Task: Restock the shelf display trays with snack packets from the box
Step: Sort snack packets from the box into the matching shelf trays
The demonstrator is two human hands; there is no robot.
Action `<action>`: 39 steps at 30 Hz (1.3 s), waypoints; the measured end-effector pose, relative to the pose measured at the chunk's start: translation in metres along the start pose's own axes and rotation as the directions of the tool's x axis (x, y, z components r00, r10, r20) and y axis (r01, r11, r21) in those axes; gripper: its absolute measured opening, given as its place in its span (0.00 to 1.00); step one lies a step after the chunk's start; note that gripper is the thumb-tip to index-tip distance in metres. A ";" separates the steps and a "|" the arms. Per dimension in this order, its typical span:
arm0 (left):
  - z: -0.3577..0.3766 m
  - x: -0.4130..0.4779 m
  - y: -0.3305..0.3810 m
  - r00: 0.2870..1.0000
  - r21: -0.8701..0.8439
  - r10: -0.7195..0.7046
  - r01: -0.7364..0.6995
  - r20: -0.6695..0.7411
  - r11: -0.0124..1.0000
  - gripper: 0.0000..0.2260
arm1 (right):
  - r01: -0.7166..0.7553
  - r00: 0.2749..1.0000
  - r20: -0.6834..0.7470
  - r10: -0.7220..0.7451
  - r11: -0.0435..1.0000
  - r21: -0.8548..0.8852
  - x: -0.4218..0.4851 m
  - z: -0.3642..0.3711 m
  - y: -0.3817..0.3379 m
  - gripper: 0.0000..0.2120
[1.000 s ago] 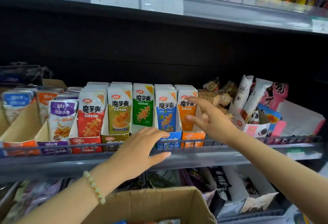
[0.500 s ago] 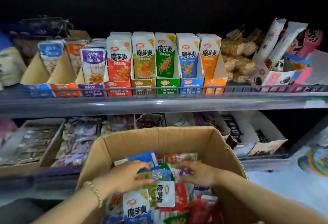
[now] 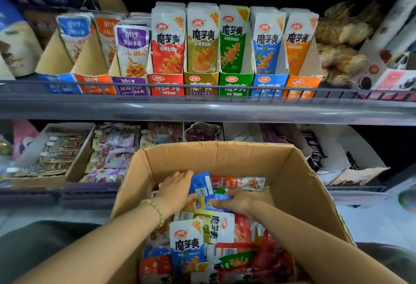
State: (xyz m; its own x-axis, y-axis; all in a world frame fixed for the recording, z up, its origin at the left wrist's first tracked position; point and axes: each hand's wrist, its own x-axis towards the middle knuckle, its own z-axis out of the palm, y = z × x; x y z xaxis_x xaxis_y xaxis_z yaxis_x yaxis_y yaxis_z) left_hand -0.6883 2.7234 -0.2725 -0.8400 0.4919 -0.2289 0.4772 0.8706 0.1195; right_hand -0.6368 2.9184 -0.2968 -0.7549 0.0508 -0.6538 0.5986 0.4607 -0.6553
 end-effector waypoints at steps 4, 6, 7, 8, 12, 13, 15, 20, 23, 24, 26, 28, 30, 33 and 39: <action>-0.001 0.006 -0.001 0.999 0.002 -0.004 0.004 0.054 1.000 0.20 | 0.118 0.990 0.072 -0.121 0.992 0.036 -0.001 -0.011 0.003 0.14; -0.006 0.002 0.002 0.997 -0.260 -0.040 0.055 0.063 0.964 0.21 | 0.229 0.973 -0.010 -0.230 0.964 0.136 -0.007 -0.024 -0.002 0.12; -0.011 0.000 0.003 0.996 -0.419 -0.057 0.083 0.074 0.904 0.21 | 0.312 0.950 -0.091 -0.299 0.928 0.203 -0.013 -0.032 -0.009 0.12; -0.017 -0.004 0.005 0.993 -0.563 -0.063 0.106 0.095 0.819 0.21 | 0.388 0.918 -0.185 -0.350 0.888 0.246 -0.021 -0.040 -0.018 0.11; -0.043 -0.022 0.009 0.997 -0.841 -0.011 0.072 0.078 0.536 0.10 | 0.531 0.846 -0.341 -0.409 0.708 0.467 -0.049 -0.052 -0.045 0.06; -0.051 -0.028 0.008 0.999 -0.877 -0.024 0.054 0.048 0.477 0.08 | 0.499 0.866 -0.306 -0.395 0.665 0.555 -0.053 -0.049 -0.048 0.07; -0.067 -0.040 0.003 0.989 -0.884 -0.127 -0.006 -0.074 0.467 0.12 | 0.439 0.891 -0.248 -0.380 0.590 0.678 -0.061 -0.039 -0.054 0.08; -0.080 -0.062 -0.020 0.856 -0.796 -0.435 0.045 -0.281 0.604 0.27 | 0.369 0.896 -0.202 -0.396 0.409 0.835 -0.067 -0.012 -0.076 0.10; -0.083 -0.070 -0.026 0.911 -0.997 -0.408 -0.045 -0.065 0.057 0.11 | 0.347 0.885 -0.090 -0.457 0.517 0.783 -0.065 0.007 -0.085 0.12; -0.083 -0.073 -0.028 0.917 -0.995 -0.395 -0.082 -0.055 -0.052 0.07 | 0.336 0.889 -0.051 -0.454 0.574 0.746 -0.062 0.011 -0.085 0.13; -0.086 -0.076 -0.033 0.902 -0.984 -0.415 -0.162 -0.117 -0.073 0.03 | 0.302 0.922 -0.030 -0.385 0.670 0.678 -0.050 0.017 -0.078 0.13; -0.087 -0.079 -0.038 0.870 -0.971 -0.457 -0.232 -0.182 -0.055 0.06 | 0.225 0.974 -0.089 -0.211 0.819 0.528 -0.029 0.020 -0.061 0.16; -0.089 -0.082 -0.042 0.846 -0.965 -0.502 -0.252 -0.180 -0.078 0.09 | 0.068 0.993 -0.114 -0.033 0.946 0.318 -0.007 0.026 -0.047 0.20; -0.086 -0.086 -0.047 0.865 -0.967 -0.500 -0.168 -0.051 -0.193 0.07 | -0.070 0.994 -0.068 0.091 0.962 0.262 0.017 0.045 -0.036 0.23; -0.091 -0.099 -0.044 0.932 -0.958 -0.336 0.036 0.134 -0.284 0.10 | 0.115 0.977 -0.190 -0.096 0.989 0.094 0.012 0.048 -0.047 0.16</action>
State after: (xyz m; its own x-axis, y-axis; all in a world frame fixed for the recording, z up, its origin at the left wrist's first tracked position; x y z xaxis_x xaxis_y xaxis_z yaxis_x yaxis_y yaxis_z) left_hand -0.6495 2.6376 -0.1669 -0.9088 0.1646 -0.3835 -0.4128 -0.2207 0.8836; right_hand -0.6615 2.8545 -0.2923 -0.8458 0.1738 -0.5043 0.5302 0.3779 -0.7590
